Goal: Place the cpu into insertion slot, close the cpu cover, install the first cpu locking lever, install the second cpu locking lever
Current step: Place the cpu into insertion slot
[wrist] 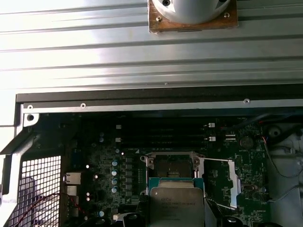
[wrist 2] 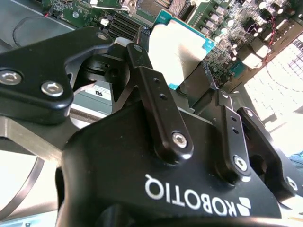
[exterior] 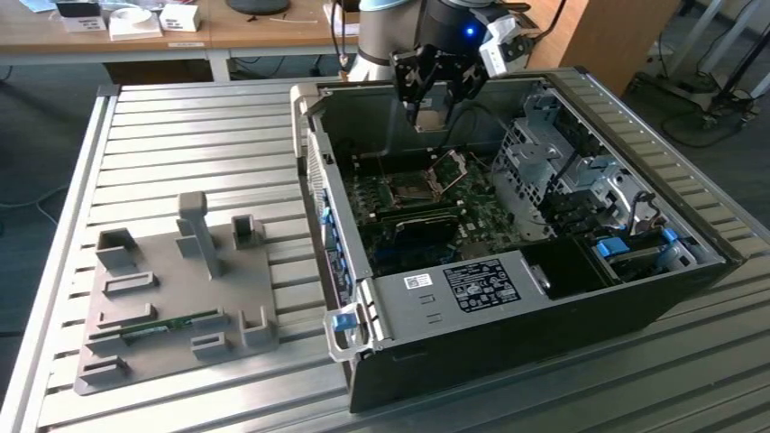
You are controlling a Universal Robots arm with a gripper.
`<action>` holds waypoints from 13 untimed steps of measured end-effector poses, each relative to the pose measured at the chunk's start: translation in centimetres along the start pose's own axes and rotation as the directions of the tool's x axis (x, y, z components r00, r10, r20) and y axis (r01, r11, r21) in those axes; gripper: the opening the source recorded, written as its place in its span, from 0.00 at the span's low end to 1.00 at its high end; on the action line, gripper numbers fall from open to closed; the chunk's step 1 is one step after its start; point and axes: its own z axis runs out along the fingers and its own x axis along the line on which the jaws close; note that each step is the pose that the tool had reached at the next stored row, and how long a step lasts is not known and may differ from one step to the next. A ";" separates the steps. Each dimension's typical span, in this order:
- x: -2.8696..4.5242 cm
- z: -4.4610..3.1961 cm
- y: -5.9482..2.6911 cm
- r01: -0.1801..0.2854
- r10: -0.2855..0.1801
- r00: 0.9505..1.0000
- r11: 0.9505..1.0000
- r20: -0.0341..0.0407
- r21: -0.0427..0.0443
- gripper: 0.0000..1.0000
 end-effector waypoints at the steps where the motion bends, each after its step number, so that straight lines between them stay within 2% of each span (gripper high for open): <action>1: 0.00 0.02 0.00 0.000 0.000 1.000 1.000 0.000 0.000 0.54; 13: 0.00 0.24 -0.02 0.000 0.000 1.000 1.000 0.000 0.000 0.54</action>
